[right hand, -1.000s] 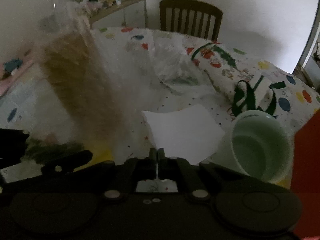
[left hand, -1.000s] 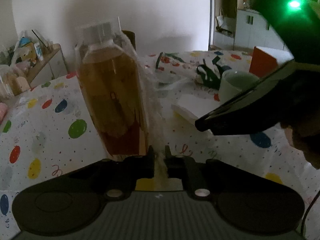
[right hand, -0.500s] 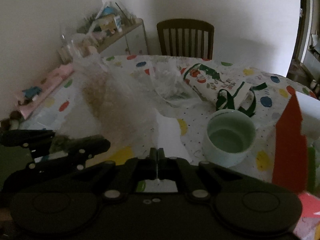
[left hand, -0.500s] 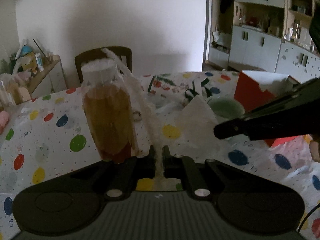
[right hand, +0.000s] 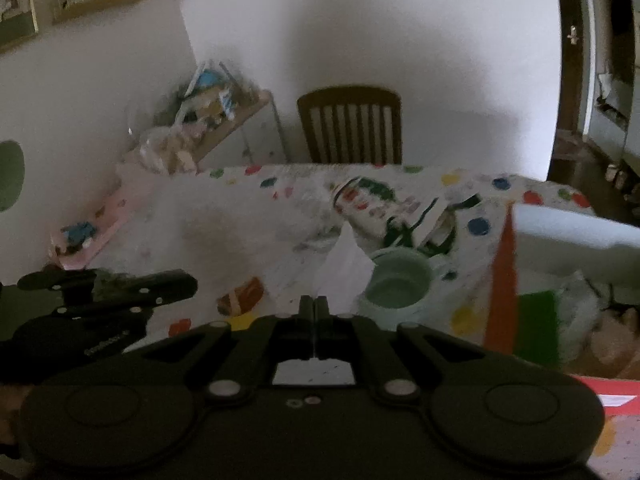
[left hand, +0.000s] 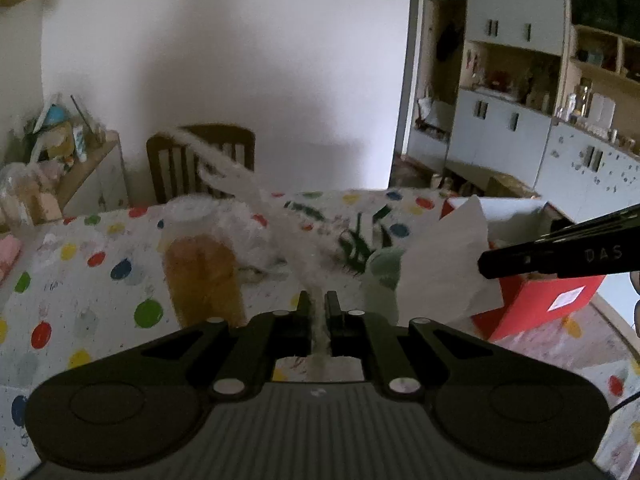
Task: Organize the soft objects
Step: 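Lift and carry the bubble wrap over the cardboard box with both tools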
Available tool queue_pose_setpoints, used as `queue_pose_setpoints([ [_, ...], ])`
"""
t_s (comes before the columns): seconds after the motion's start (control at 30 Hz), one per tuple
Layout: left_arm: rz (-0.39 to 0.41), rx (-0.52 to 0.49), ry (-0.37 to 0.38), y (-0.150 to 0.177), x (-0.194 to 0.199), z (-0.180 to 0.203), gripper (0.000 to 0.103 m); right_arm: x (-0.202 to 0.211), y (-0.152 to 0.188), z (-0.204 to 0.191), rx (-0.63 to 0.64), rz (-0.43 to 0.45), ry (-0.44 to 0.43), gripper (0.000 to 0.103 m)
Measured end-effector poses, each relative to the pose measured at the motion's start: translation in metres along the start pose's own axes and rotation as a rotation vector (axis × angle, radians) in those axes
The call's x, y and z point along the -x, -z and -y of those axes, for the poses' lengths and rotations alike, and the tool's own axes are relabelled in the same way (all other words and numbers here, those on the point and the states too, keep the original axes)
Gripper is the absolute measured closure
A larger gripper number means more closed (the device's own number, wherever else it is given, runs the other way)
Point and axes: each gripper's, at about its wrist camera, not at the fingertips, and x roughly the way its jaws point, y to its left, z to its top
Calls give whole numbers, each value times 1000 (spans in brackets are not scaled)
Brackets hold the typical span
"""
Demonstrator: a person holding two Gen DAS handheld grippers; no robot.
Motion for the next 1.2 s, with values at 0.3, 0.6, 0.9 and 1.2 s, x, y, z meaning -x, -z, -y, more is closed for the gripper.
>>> queue_pose_setpoints([
  [0.3,77,-47,44,-28,16,39,97,53,-11,46,-27,120,59,103],
  [0.6,139,-118,102,-58,11,93,97,89,-14,100,-52,198,124,103],
  [0.9,139,-196,192,-75,-18,161,97,104,-6,159,-89,207,205,103],
  [1.2,35,-222,273,-78,-67,219,97,107,2,214,-129,207,243,103],
])
